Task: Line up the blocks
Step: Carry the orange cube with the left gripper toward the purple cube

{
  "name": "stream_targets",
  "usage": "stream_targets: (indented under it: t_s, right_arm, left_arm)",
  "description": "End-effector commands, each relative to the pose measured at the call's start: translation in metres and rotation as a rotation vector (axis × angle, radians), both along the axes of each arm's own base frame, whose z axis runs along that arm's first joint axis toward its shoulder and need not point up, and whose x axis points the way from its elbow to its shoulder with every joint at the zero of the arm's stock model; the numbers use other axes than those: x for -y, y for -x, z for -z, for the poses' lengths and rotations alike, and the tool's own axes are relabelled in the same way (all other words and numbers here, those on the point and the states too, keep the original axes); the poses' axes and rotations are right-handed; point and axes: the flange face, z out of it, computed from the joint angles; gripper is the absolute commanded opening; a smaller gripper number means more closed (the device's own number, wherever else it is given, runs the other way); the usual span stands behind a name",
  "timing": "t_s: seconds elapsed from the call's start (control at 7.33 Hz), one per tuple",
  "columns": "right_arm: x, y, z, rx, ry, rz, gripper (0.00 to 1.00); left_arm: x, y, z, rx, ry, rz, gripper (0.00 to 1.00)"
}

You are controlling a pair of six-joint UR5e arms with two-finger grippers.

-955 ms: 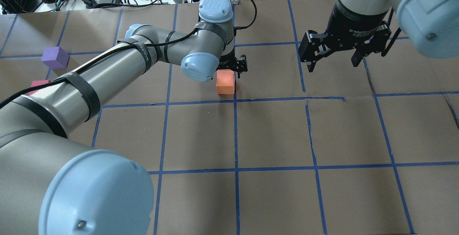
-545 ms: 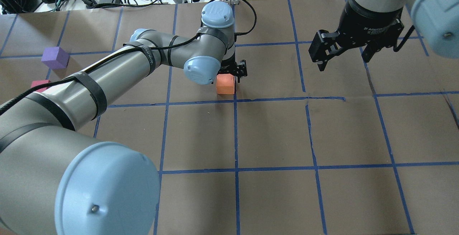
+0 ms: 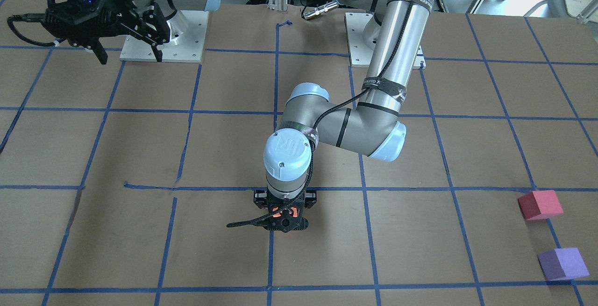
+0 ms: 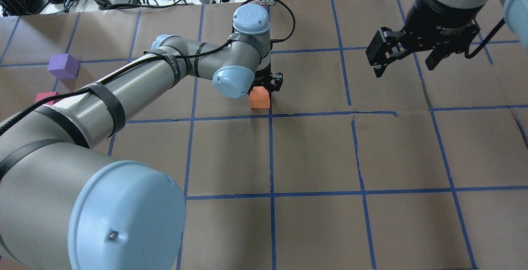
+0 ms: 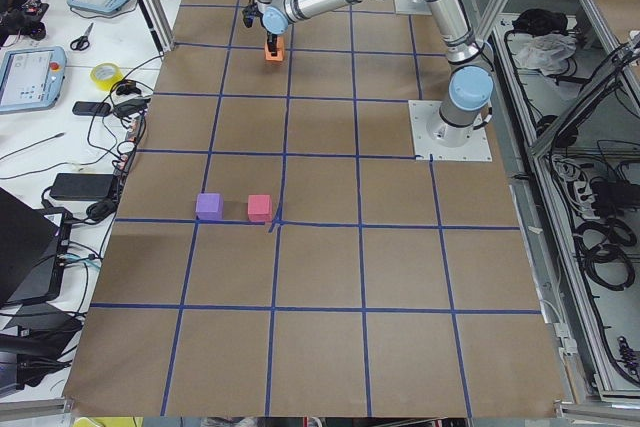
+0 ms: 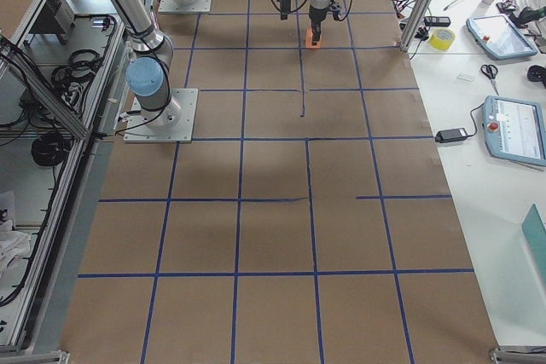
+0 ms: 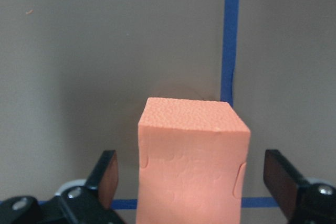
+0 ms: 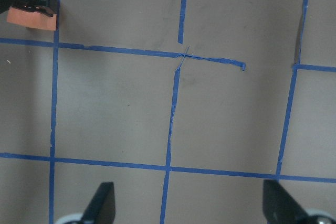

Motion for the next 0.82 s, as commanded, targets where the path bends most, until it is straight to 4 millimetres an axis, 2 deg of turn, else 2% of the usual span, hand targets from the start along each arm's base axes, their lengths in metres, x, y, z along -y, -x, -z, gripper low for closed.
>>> stream_targets:
  t_s: [0.0,0.14,0.27,0.55,0.68]
  right_arm:
    - [-0.001,0.006,-0.002,0.001,0.0,0.013,1.0]
    - [-0.001,0.006,-0.001,0.0,-0.001,0.016,1.0]
    - [-0.001,0.005,-0.001,0.0,-0.003,0.011,1.0]
    - [-0.001,0.005,0.0,0.002,-0.003,0.014,1.0]
    - [-0.001,0.005,0.0,0.002,-0.003,0.017,1.0]
  left_arm:
    - [0.005,-0.005,-0.026,0.007,0.045,-0.007,0.35]
    - [0.03,-0.054,-0.056,0.033,0.06,-0.076,0.35]
    - [0.048,-0.115,-0.082,0.038,0.042,-0.161,0.33]
    - [0.058,-0.216,-0.113,0.104,0.044,-0.26,0.25]
    - [0.066,-0.264,-0.119,0.096,0.034,-0.313,0.1]
